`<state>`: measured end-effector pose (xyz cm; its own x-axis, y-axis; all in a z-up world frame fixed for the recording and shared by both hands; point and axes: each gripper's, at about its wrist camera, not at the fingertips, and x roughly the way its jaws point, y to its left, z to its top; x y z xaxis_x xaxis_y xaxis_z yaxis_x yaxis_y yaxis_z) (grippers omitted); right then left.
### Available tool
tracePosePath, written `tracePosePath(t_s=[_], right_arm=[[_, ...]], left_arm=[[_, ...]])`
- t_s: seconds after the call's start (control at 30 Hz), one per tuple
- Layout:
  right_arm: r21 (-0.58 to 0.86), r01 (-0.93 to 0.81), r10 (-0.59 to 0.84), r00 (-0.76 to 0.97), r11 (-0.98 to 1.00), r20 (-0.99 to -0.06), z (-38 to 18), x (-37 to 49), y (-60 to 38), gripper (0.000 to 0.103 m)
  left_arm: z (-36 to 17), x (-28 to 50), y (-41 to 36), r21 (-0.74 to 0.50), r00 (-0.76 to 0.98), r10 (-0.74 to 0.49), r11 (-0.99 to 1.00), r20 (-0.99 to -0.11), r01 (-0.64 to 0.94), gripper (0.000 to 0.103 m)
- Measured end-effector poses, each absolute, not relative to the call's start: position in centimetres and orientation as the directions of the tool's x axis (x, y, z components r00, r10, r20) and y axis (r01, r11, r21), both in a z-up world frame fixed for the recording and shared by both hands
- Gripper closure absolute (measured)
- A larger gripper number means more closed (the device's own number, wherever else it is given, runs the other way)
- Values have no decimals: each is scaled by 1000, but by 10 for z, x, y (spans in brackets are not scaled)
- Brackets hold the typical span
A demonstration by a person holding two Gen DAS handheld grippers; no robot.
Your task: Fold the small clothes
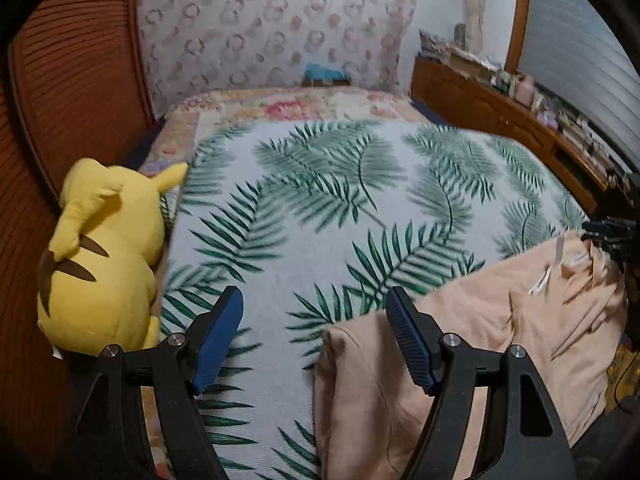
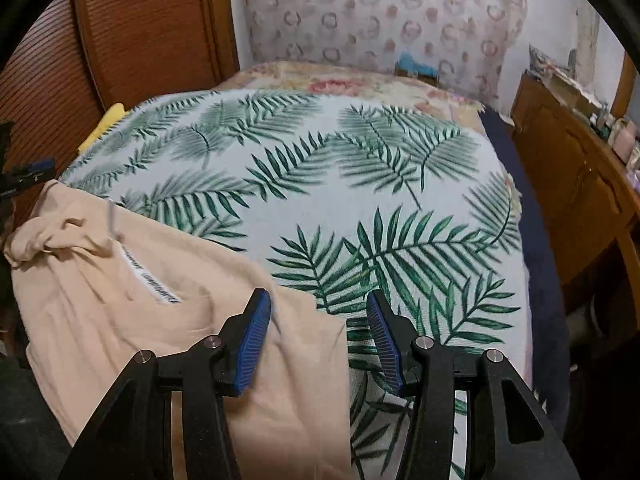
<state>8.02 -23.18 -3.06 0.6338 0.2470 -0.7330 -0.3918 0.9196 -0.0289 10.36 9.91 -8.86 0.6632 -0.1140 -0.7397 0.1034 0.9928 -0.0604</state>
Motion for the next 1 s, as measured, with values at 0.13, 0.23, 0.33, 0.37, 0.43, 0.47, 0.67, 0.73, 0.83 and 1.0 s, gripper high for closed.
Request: tracePosePath(t_s=[0.13, 0.23, 0.33, 0.37, 0.43, 0.47, 0.67, 0.73, 0.83, 1.0], right_arm=[[-1, -403, 271, 617, 915, -739, -35, 83, -229, 51], [21, -413, 291, 604, 911, -742, -38, 86, -231, 51], [24, -419, 297, 600, 908, -743, -37, 83, -232, 51], [25, -423, 299, 598, 906, -743, -37, 82, -232, 51], [21, -435, 305, 594, 900, -744, -39, 80, -232, 51], [18, -441, 306, 593, 897, -745, -39, 79, -231, 51], [26, -481, 335, 572, 877, -749, -43, 83, -223, 72], [42, -497, 356, 558, 867, -750, -43, 81, -222, 84], [64, -522, 391, 546, 851, -741, -39, 74, -223, 92], [39, -495, 401, 653, 868, -643, 4, 38, -235, 94]], left_arm=[[-98, 104, 98, -68, 638, -125, 991, -760, 113, 28], [-102, 104, 98, -76, 626, -132, 990, -769, 117, 28], [-105, 103, 97, -85, 613, -145, 988, -777, 126, 28], [-105, 103, 96, -83, 609, -145, 988, -780, 129, 29], [-105, 102, 94, -89, 606, -164, 984, -778, 153, 42], [-106, 103, 92, -93, 598, -181, 980, -781, 175, 47], [-103, 104, 85, -94, 562, -212, 968, -800, 232, 75], [-102, 102, 84, -104, 556, -225, 965, -800, 240, 90], [-94, 89, 79, -66, 587, -190, 972, -787, 227, 93], [-29, 52, 75, -46, 713, -182, 978, -677, 205, 94]])
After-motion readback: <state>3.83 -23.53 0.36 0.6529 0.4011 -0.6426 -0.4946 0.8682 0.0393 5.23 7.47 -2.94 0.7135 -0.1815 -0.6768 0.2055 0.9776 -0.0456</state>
